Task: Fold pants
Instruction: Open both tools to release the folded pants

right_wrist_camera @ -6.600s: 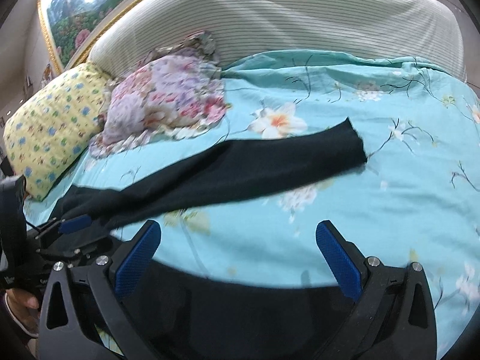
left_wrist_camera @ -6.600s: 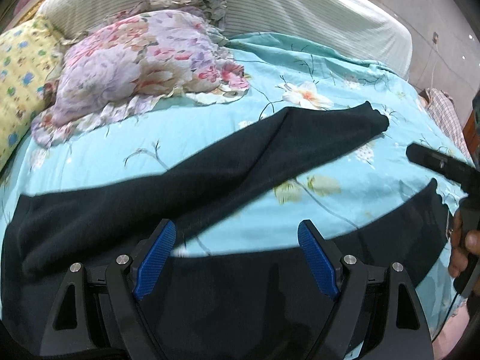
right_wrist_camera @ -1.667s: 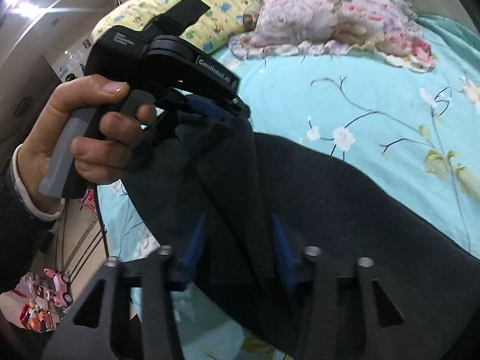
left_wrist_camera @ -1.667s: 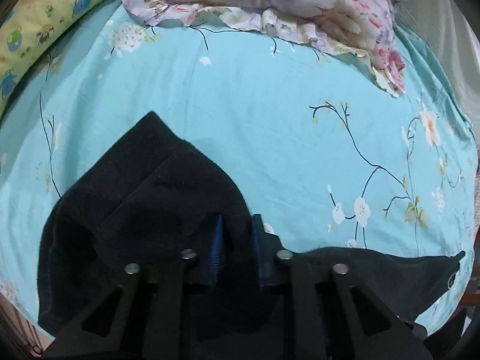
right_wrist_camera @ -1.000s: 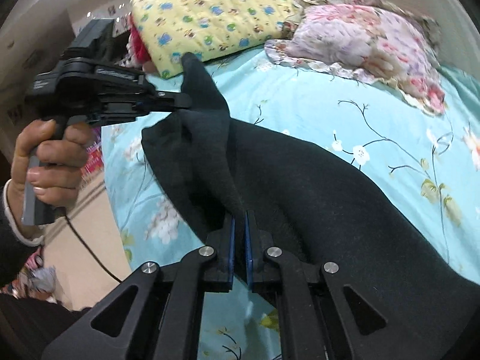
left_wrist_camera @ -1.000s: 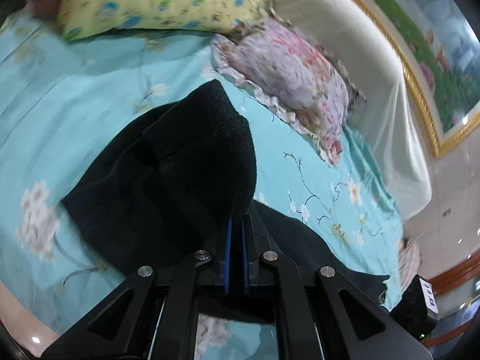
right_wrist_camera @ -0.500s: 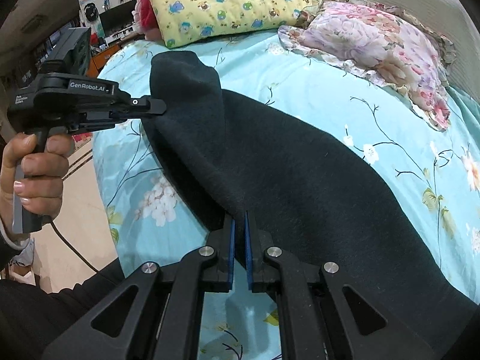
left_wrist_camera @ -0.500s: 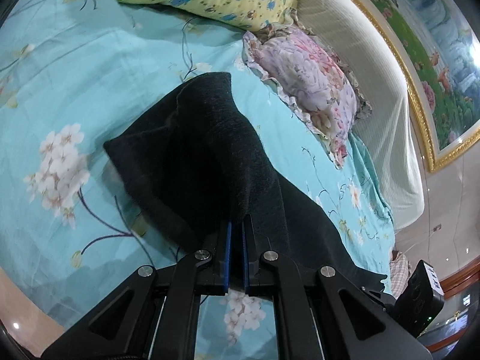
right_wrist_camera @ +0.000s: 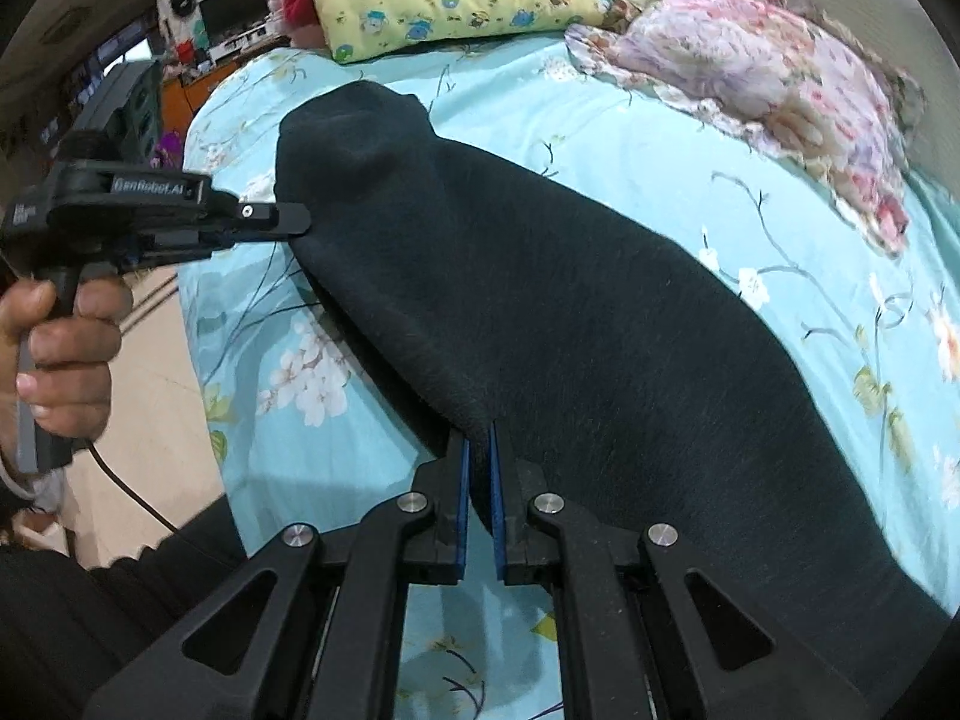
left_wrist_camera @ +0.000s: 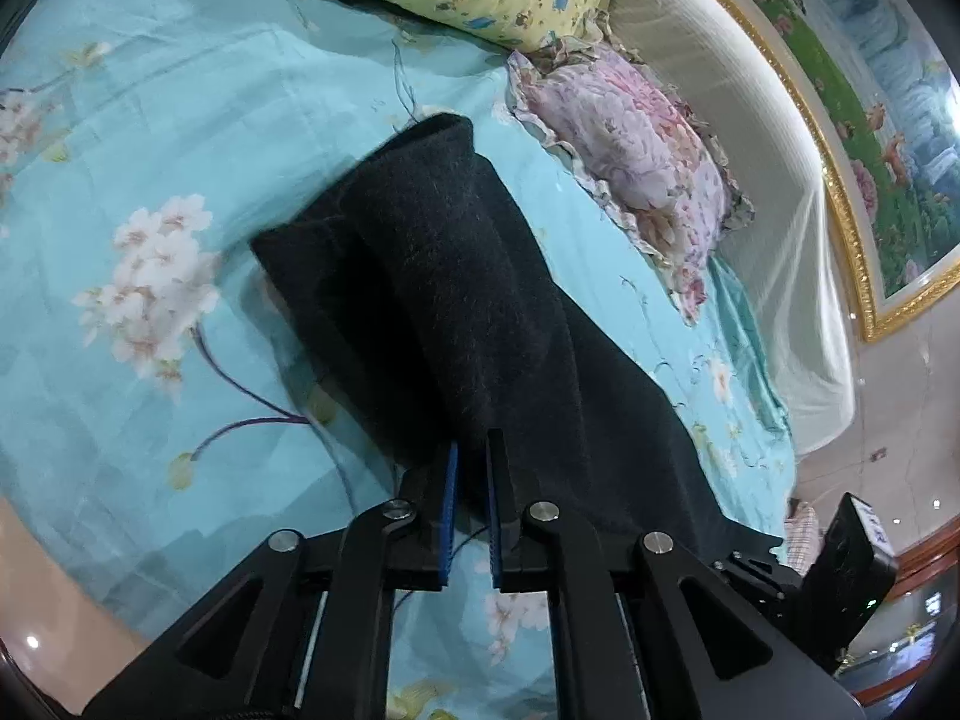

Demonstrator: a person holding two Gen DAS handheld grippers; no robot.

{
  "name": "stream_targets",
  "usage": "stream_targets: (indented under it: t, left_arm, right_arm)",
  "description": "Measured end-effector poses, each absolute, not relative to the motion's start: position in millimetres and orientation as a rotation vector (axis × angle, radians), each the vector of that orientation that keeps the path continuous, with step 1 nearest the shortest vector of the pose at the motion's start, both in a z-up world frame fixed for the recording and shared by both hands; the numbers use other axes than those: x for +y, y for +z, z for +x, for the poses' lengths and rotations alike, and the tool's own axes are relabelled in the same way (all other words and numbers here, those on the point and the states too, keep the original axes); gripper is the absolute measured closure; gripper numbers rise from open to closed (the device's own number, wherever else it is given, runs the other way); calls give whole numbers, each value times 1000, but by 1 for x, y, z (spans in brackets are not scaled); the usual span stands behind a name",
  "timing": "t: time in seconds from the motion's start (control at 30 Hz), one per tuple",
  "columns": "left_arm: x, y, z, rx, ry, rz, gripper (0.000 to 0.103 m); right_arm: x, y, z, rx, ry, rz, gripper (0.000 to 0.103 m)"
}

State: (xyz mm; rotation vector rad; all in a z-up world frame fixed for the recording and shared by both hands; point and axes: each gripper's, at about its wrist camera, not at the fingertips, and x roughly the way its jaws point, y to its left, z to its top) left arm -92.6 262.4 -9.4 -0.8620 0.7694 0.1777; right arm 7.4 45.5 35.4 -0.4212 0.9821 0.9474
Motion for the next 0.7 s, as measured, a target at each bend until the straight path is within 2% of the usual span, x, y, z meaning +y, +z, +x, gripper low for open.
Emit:
stream_targets:
  t: [0.13,0.3,0.43,0.5,0.7]
  left_arm:
    - [267,-6,-100,769,217,-855,88]
    - [274,-4,-109,770,260,-869,74]
    - [277,-2,-112,774,285,-881,60]
    - [278,-2,-111,785,293,-889,45]
    - [284,-1,-105,816,305,-904,36]
  right_arm:
    - [44,36,9,992,940,-397,89]
    - [39,39,9,998,928,-365,66]
    - [32,45,11,994,931,-315,65]
    - [28,48,12,991,932,-292,65]
    - [18,57,28,983,904,-208,65]
